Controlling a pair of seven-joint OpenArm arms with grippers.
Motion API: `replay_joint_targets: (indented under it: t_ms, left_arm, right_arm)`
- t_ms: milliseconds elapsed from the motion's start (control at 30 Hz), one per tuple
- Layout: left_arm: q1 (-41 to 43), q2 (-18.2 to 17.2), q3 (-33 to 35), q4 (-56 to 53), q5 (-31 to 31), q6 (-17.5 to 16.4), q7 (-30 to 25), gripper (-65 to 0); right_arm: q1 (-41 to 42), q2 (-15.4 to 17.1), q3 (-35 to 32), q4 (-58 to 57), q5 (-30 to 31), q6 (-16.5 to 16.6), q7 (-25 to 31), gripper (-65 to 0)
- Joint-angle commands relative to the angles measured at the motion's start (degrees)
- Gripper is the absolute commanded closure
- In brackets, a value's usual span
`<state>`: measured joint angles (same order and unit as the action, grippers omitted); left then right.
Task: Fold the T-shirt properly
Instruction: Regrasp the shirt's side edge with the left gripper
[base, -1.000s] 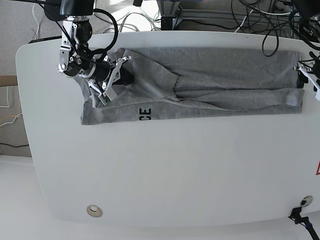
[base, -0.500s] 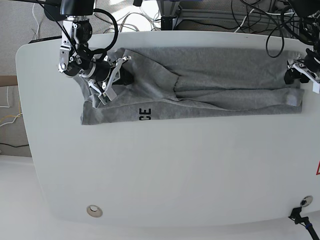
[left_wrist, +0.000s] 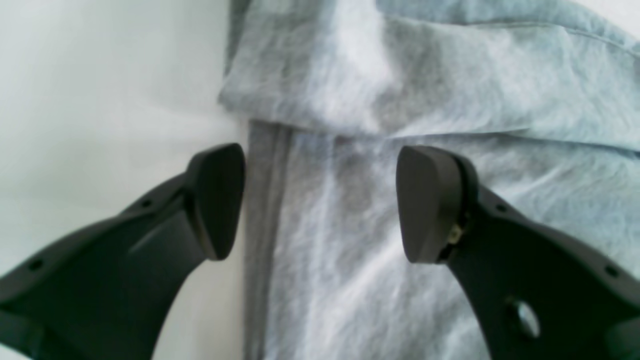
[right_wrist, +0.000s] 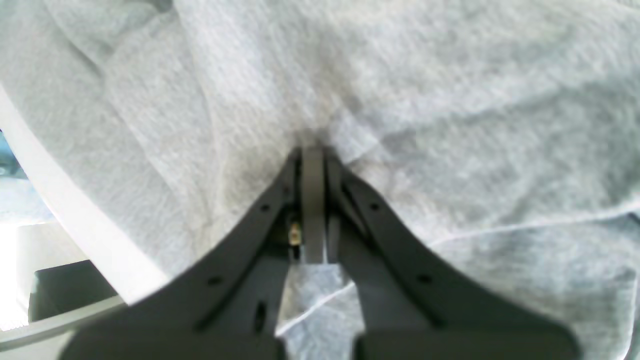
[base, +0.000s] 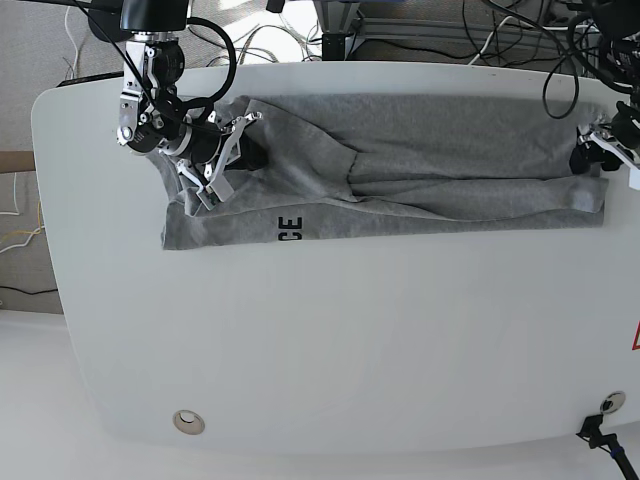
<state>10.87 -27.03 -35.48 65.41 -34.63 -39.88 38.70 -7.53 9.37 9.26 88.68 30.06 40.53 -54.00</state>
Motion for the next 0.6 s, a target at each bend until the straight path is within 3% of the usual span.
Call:
replay_joint_targets:
  t_ms: [0,400,567]
  left_arm:
    - [-0.02,-0.27,1.33,0.13,0.48,-0.12,1.70,-45.1]
    - [-3.18,1.84,1.95,0.22,0.21,-0.12,3.81,-45.1]
    - [-3.18,1.75,2.83,-0.13,-6.03,-0.12,4.86,-45.1]
  right_arm:
    - [-0.07,0.52,-0.07,0.06,-2.33,-0.53,-1.96,0.0]
    - [-0.25,0.52,-0.07,0.06,-2.33,-0.53,-1.96,0.0]
    - [-0.25,0.52,-0.07,0.06,-2.33,-0.53,-1.96,0.0]
